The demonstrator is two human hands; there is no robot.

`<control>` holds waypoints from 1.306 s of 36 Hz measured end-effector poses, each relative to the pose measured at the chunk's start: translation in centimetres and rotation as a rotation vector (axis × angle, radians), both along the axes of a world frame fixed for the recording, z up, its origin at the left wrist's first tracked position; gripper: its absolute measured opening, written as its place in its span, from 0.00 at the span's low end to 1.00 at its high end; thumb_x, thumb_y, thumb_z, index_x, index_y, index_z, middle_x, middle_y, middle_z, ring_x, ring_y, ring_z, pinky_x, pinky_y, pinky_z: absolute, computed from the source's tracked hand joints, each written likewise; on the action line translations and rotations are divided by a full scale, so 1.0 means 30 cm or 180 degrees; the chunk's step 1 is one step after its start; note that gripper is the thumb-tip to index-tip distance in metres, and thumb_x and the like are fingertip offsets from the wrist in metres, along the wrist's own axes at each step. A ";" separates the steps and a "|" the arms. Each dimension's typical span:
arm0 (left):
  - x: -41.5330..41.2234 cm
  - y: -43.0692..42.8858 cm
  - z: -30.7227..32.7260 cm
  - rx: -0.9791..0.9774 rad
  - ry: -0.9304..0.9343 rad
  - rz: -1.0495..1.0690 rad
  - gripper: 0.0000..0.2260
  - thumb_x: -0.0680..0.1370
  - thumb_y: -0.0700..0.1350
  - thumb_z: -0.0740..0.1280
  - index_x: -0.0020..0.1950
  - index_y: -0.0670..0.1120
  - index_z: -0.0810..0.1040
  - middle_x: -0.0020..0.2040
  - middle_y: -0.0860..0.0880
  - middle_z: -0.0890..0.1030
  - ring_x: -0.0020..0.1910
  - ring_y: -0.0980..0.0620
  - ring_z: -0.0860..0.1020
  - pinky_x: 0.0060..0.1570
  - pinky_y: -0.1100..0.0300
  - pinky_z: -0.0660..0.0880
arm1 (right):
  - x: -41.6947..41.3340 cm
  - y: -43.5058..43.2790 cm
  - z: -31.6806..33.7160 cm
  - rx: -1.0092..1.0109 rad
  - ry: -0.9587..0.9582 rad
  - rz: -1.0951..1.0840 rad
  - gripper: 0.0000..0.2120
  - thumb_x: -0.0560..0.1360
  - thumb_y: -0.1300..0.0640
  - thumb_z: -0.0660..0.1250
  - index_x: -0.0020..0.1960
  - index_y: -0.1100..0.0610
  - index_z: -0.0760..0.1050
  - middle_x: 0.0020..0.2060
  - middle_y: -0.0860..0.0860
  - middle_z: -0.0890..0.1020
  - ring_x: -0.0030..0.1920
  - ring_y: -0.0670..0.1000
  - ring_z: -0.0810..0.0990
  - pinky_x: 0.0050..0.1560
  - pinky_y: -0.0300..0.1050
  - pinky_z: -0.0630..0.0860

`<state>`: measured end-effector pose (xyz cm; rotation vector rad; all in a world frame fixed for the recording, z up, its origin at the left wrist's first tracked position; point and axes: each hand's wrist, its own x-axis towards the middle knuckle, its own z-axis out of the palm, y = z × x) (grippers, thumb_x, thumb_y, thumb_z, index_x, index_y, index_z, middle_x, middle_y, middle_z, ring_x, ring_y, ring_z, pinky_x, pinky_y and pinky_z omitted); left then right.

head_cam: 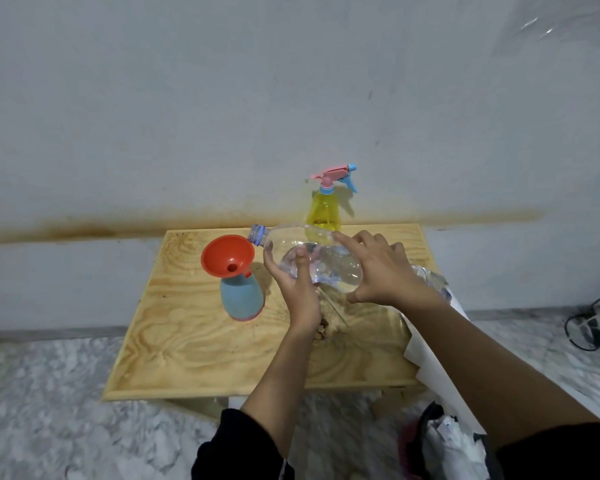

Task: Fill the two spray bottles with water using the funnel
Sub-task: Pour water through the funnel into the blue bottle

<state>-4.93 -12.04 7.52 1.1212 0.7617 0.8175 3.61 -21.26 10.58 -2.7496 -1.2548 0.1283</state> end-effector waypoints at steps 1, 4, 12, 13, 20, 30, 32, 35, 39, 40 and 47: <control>-0.002 -0.002 0.004 -0.0043 0.0011 0.0023 0.24 0.80 0.50 0.59 0.74 0.51 0.56 0.64 0.60 0.66 0.63 0.61 0.66 0.54 0.69 0.65 | 0.001 0.002 0.005 -0.0048 -0.0031 0.0013 0.50 0.61 0.44 0.74 0.74 0.40 0.48 0.63 0.49 0.67 0.61 0.54 0.66 0.55 0.52 0.64; -0.002 -0.009 0.012 -0.0119 0.0005 0.0099 0.24 0.80 0.50 0.59 0.75 0.52 0.55 0.67 0.56 0.61 0.64 0.58 0.62 0.55 0.65 0.64 | 0.006 0.007 0.016 -0.0145 -0.0117 0.0047 0.51 0.61 0.44 0.75 0.74 0.40 0.48 0.62 0.49 0.67 0.60 0.54 0.67 0.55 0.53 0.64; 0.005 -0.023 0.014 -0.0450 -0.0145 0.0101 0.29 0.75 0.59 0.59 0.74 0.56 0.55 0.73 0.52 0.60 0.67 0.53 0.65 0.48 0.62 0.71 | 0.014 0.007 0.043 -0.0305 -0.0194 0.0085 0.50 0.61 0.46 0.75 0.74 0.40 0.48 0.62 0.50 0.67 0.60 0.54 0.67 0.55 0.53 0.64; 0.007 -0.023 0.012 -0.0480 -0.0144 0.0091 0.31 0.73 0.61 0.59 0.73 0.57 0.55 0.74 0.52 0.59 0.68 0.52 0.64 0.50 0.60 0.72 | 0.014 0.006 0.045 -0.0324 -0.0199 0.0089 0.50 0.61 0.45 0.75 0.74 0.40 0.48 0.62 0.50 0.67 0.61 0.54 0.67 0.55 0.53 0.64; 0.004 -0.021 0.006 -0.0653 -0.0072 0.0094 0.26 0.70 0.66 0.60 0.65 0.66 0.57 0.73 0.51 0.62 0.69 0.47 0.67 0.57 0.44 0.74 | 0.014 0.016 0.052 -0.0413 -0.0272 0.0148 0.50 0.61 0.46 0.75 0.74 0.40 0.48 0.62 0.50 0.67 0.61 0.54 0.66 0.56 0.54 0.64; 0.020 -0.031 0.024 -0.1036 -0.0298 0.0252 0.31 0.77 0.58 0.59 0.76 0.57 0.48 0.67 0.59 0.65 0.62 0.54 0.67 0.40 0.59 0.72 | 0.021 0.027 0.073 -0.0511 -0.0284 0.0179 0.50 0.62 0.46 0.75 0.74 0.40 0.49 0.62 0.50 0.67 0.62 0.54 0.66 0.57 0.54 0.64; 0.023 -0.030 0.019 -0.1067 -0.0298 0.0233 0.32 0.75 0.60 0.59 0.76 0.59 0.48 0.67 0.59 0.65 0.63 0.52 0.69 0.41 0.57 0.73 | 0.023 0.026 0.080 -0.0541 -0.0298 0.0187 0.49 0.62 0.45 0.75 0.74 0.40 0.49 0.63 0.50 0.66 0.63 0.54 0.65 0.57 0.54 0.64; 0.024 -0.031 0.019 -0.1045 -0.0239 0.0195 0.37 0.71 0.64 0.60 0.76 0.60 0.47 0.75 0.51 0.60 0.65 0.50 0.69 0.42 0.57 0.75 | 0.026 0.024 0.091 -0.0573 -0.0300 0.0198 0.50 0.62 0.45 0.75 0.74 0.40 0.48 0.63 0.50 0.66 0.63 0.54 0.65 0.58 0.54 0.63; 0.030 -0.031 0.014 -0.1060 -0.0242 0.0223 0.30 0.78 0.58 0.58 0.76 0.59 0.46 0.76 0.52 0.56 0.65 0.52 0.67 0.49 0.53 0.74 | 0.026 0.028 0.107 -0.0619 -0.0331 0.0221 0.50 0.62 0.45 0.76 0.74 0.40 0.48 0.62 0.50 0.66 0.62 0.54 0.66 0.58 0.55 0.63; 0.029 -0.031 0.016 -0.1078 -0.0261 0.0234 0.30 0.79 0.58 0.58 0.76 0.59 0.46 0.76 0.52 0.56 0.65 0.52 0.66 0.47 0.54 0.74 | 0.025 0.030 0.109 -0.0626 -0.0341 0.0227 0.50 0.62 0.45 0.76 0.74 0.40 0.48 0.62 0.50 0.66 0.62 0.54 0.66 0.58 0.55 0.63; 0.026 -0.018 0.013 -0.1181 -0.0312 0.0265 0.30 0.79 0.58 0.58 0.76 0.59 0.46 0.76 0.50 0.58 0.69 0.47 0.66 0.42 0.56 0.74 | 0.018 0.045 0.119 -0.0656 -0.0349 0.0236 0.50 0.62 0.47 0.76 0.74 0.40 0.49 0.62 0.51 0.66 0.61 0.55 0.66 0.57 0.55 0.63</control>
